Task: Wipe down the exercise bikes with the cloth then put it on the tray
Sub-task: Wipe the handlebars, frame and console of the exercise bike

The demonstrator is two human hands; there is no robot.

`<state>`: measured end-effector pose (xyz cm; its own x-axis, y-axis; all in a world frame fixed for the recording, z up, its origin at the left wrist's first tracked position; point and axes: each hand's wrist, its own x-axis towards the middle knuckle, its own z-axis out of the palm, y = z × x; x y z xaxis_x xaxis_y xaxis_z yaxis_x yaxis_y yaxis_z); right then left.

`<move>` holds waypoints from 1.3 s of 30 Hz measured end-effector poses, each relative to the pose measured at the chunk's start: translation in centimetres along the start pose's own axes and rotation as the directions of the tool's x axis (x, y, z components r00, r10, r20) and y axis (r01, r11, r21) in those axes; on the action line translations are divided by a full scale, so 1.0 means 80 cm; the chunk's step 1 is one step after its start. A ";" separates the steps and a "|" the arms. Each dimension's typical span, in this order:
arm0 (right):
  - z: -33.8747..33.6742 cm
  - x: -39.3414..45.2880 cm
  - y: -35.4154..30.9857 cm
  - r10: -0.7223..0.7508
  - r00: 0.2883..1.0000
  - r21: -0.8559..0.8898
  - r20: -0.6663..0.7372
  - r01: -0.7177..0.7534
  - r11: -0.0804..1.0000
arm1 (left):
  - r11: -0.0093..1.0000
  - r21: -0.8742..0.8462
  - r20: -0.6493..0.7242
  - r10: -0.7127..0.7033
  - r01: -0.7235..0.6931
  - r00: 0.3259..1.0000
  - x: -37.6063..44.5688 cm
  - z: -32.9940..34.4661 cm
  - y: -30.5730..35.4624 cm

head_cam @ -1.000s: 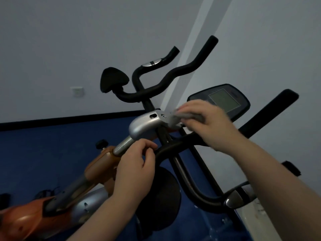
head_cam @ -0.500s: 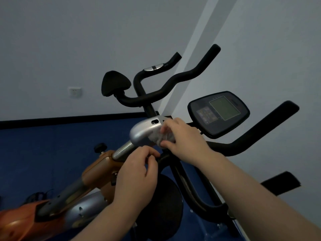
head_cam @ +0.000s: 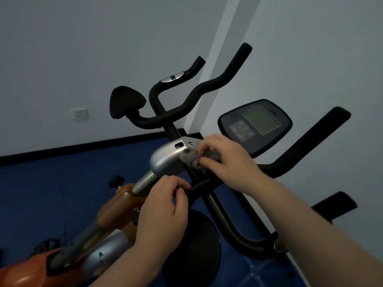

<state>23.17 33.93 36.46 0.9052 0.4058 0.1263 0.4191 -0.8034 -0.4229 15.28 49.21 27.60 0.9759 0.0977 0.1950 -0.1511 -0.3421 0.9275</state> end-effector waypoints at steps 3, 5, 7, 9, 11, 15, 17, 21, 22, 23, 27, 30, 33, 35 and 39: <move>0.013 -0.059 -0.007 -0.036 0.932 0.045 -0.361 0.056 0.997 | 1.000 -0.009 -0.007 0.013 -0.013 1.000 0.001 -0.001 0.000; 0.029 -0.101 -0.007 -0.053 0.919 -0.054 -0.391 0.034 0.998 | 1.000 0.002 0.001 0.025 -0.025 1.000 0.000 -0.001 -0.002; 0.046 -0.124 -0.006 0.030 0.941 -0.074 -0.337 -0.059 0.996 | 1.000 0.002 0.005 0.018 -0.018 1.000 0.001 0.000 -0.002; 0.056 -0.124 -0.007 0.127 0.944 -0.014 -0.304 -0.137 0.990 | 1.000 0.000 -0.007 0.010 -0.010 1.000 0.001 0.001 -0.001; 0.057 -0.111 -0.009 0.209 0.932 0.081 -0.295 -0.193 0.978 | 1.000 0.008 -0.036 0.017 -0.017 0.999 0.001 0.003 0.000; 0.040 -0.112 -0.007 0.168 0.972 0.034 -0.164 -0.165 0.986 | 1.000 -0.001 -0.059 -0.013 0.013 0.998 -0.002 0.005 -0.001; 0.017 -0.120 -0.005 0.163 0.986 -0.034 0.035 -0.162 0.986 | 0.999 -0.021 -0.060 -0.041 0.040 0.997 -0.003 0.006 -0.002; -0.021 -0.117 -0.003 0.138 0.988 -0.220 0.075 -0.119 0.968 | 0.997 -0.034 -0.064 -0.068 0.066 0.996 -0.004 0.004 -0.001; -0.027 -0.107 -0.006 0.079 0.995 -0.212 -0.069 -0.092 0.973 | 0.996 -0.038 -0.060 -0.078 0.076 0.995 -0.004 0.004 -0.001; -0.032 -0.093 -0.011 0.019 0.976 -0.167 -0.216 -0.056 0.984 | 0.996 -0.042 -0.061 -0.087 0.085 0.994 -0.004 0.004 -0.002; -0.016 -0.013 -0.024 -0.007 0.998 -0.143 -0.061 -0.002 0.990 | 0.996 -0.038 -0.080 -0.080 0.077 0.994 -0.005 0.006 -0.002; 0.000 0.026 -0.024 0.139 0.951 -0.167 0.276 -0.095 0.981 | 0.998 -0.015 -0.091 -0.068 0.067 0.994 -0.004 0.005 -0.003; 0.002 0.039 -0.013 0.156 0.947 -0.105 0.280 -0.131 0.986 | 0.998 -0.009 -0.096 -0.061 0.060 0.993 -0.004 0.007 -0.002; 0.014 0.036 -0.007 0.103 0.979 -0.134 0.176 -0.080 0.988 | 0.999 -0.008 -0.101 -0.055 0.054 0.993 -0.004 0.007 -0.002; 0.040 0.026 -0.008 -0.032 0.996 -0.189 -0.082 0.016 0.982 | 0.999 0.009 -0.089 -0.043 0.044 0.995 -0.004 0.006 0.000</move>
<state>24.53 36.66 34.14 0.8941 0.3939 0.2130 0.4391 -0.8648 -0.2438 15.03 48.70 27.36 0.9635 0.1956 0.1826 -0.1064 -0.3460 0.9322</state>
